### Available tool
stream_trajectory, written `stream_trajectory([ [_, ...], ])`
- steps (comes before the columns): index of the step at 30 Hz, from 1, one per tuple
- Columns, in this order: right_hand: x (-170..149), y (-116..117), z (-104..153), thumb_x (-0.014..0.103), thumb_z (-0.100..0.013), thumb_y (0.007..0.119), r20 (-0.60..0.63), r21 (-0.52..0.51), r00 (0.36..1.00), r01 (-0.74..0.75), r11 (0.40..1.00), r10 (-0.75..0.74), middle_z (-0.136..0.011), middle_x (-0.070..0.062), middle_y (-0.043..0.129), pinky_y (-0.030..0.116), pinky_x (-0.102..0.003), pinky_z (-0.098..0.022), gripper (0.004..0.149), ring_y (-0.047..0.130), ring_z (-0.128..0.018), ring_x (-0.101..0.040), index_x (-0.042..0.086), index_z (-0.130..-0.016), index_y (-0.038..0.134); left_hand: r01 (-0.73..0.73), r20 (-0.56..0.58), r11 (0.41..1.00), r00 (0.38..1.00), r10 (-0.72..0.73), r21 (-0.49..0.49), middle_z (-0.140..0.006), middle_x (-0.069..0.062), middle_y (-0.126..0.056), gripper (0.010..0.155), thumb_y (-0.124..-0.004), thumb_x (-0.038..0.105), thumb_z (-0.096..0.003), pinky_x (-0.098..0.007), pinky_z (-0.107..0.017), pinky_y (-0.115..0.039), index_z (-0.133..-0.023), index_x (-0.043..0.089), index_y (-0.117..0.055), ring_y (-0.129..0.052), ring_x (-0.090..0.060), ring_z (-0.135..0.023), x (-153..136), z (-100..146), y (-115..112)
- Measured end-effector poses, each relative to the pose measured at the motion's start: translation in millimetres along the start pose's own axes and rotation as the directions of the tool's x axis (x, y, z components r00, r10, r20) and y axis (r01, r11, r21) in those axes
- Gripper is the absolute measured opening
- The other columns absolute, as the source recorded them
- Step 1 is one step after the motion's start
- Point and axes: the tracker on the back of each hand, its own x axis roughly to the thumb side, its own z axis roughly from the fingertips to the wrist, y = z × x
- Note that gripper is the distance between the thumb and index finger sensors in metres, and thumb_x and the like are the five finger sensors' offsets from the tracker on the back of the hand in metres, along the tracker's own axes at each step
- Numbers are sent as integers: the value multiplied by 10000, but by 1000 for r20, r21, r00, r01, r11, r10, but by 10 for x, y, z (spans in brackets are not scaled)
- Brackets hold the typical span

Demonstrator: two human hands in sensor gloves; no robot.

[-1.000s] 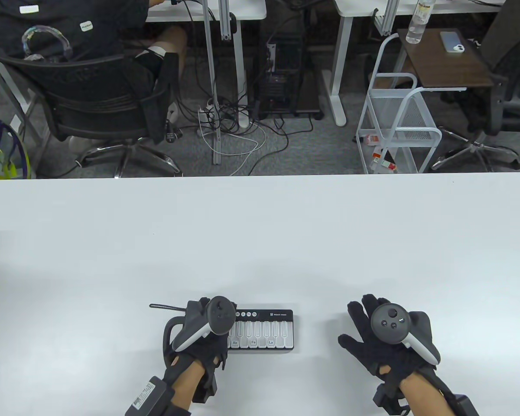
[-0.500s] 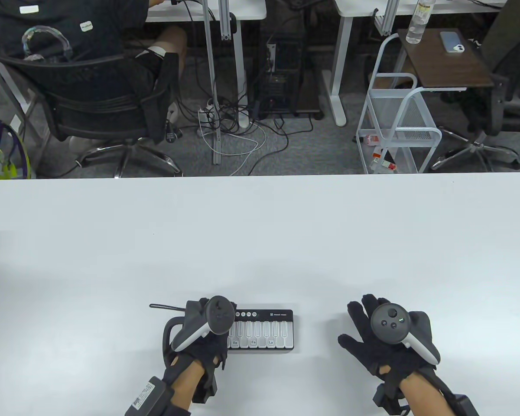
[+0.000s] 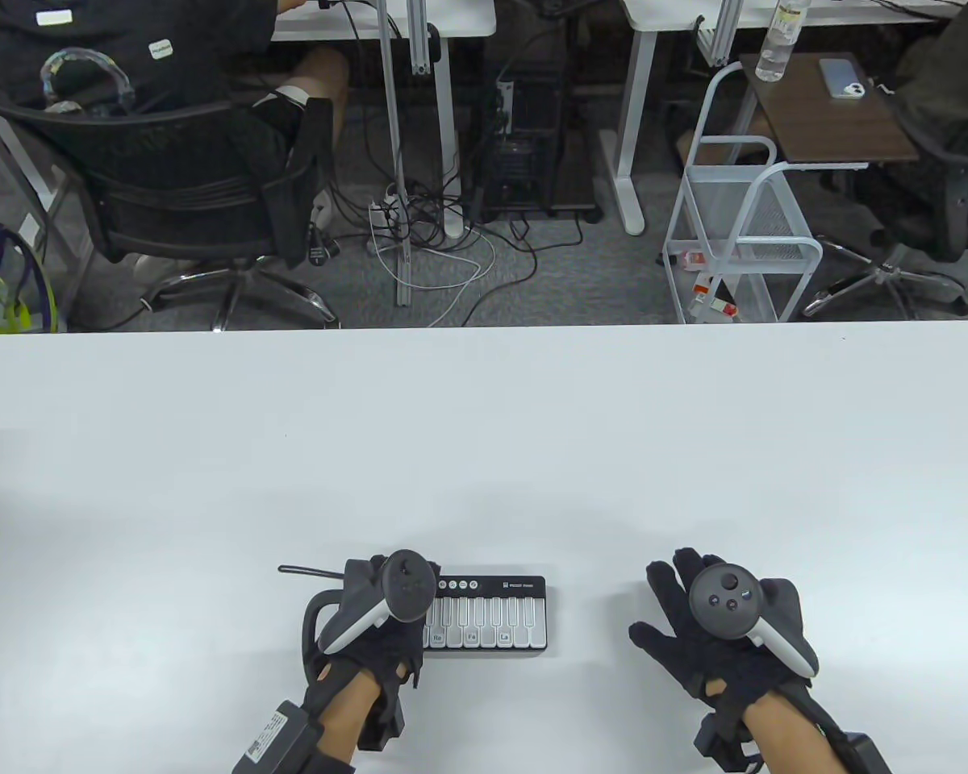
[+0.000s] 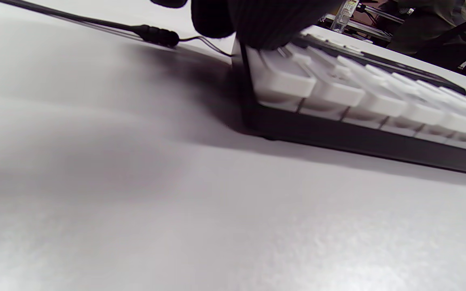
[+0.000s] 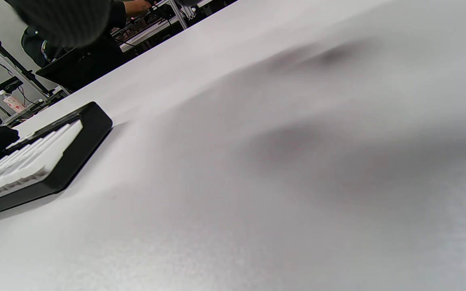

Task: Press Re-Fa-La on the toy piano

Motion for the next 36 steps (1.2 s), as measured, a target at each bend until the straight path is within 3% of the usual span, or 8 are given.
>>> stream_trajectory([
  [36,-10,-29,17,583,-414,679,15,-14,1000,18,1000,-17,-1129,-122,110,175,-705,-698,815,62,-1036,-481,226,-1060,332,-1,-33,1000,999,1,-10,-1151,-43,-362,649,-679,350,-501,-604,-751,-343,-1072,297,-375,-342,-384,-1086,-27,20,109],
])
